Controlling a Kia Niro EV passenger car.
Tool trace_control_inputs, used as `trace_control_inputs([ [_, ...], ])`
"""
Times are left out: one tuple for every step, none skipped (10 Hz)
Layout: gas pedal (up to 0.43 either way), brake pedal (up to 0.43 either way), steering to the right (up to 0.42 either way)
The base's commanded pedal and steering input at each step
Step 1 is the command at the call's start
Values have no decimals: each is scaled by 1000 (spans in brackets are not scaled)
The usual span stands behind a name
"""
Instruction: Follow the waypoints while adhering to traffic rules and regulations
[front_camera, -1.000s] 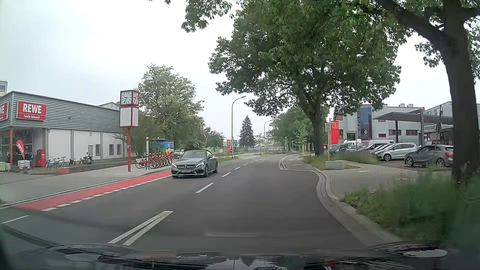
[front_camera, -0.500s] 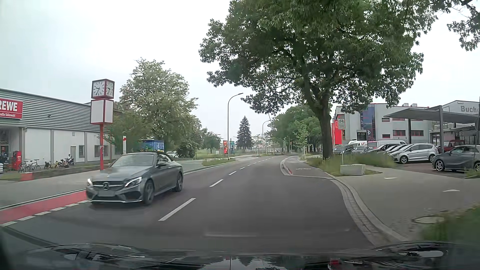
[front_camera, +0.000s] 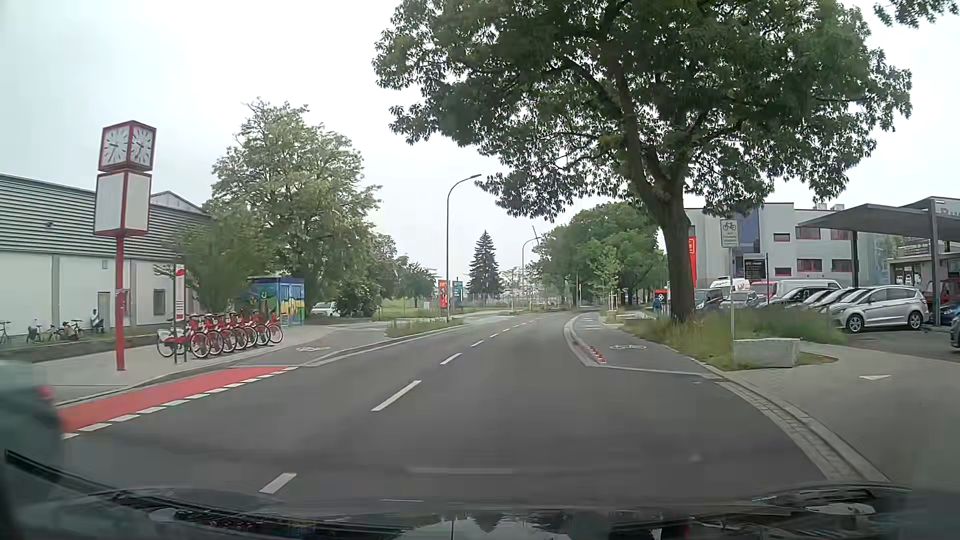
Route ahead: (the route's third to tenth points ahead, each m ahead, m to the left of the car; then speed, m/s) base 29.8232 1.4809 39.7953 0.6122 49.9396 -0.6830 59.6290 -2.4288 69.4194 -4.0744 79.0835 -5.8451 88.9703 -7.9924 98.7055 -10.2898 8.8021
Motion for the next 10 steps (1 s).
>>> trace_control_inputs([
  [248,0,15],
  [248,0,18],
  [248,0,19],
  [248,0,20],
  [248,0,21],
  [248,0,23],
  [248,0,23],
  [248,0,24],
  [248,0,24],
  [240,0,23],
])
